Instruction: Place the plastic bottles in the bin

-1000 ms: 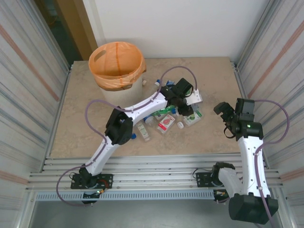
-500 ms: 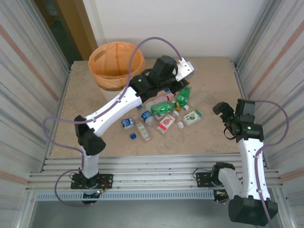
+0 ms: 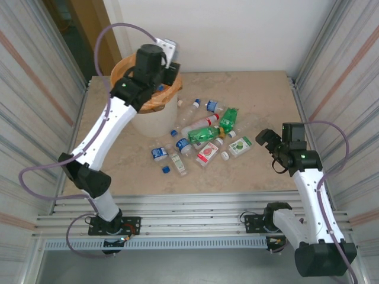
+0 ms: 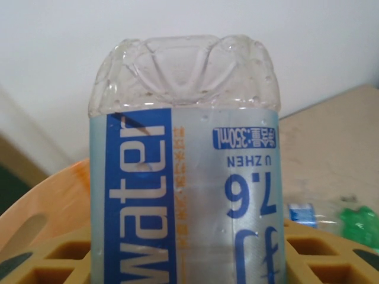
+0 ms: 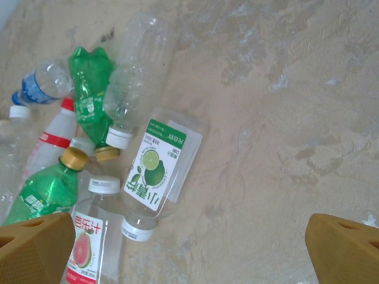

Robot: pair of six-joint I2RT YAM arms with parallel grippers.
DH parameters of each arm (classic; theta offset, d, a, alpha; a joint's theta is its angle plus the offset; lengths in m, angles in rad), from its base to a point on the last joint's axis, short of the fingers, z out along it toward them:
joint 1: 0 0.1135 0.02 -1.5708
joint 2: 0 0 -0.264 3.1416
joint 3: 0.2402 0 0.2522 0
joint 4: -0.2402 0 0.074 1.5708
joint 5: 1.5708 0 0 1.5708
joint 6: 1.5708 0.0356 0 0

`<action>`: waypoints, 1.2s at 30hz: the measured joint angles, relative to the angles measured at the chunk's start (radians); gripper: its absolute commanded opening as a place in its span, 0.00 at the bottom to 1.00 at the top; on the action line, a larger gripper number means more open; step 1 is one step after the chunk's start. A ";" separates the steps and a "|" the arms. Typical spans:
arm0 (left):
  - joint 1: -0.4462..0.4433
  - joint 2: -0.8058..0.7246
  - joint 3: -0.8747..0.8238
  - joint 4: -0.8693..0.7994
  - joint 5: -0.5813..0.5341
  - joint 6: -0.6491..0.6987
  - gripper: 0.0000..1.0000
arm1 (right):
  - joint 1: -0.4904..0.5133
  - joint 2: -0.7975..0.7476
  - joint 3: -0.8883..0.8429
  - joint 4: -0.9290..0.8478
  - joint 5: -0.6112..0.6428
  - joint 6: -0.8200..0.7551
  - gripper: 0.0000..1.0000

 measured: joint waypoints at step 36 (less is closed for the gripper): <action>0.238 0.306 0.158 -0.204 0.209 -0.243 0.81 | 0.380 0.211 -0.120 0.166 0.128 0.194 0.98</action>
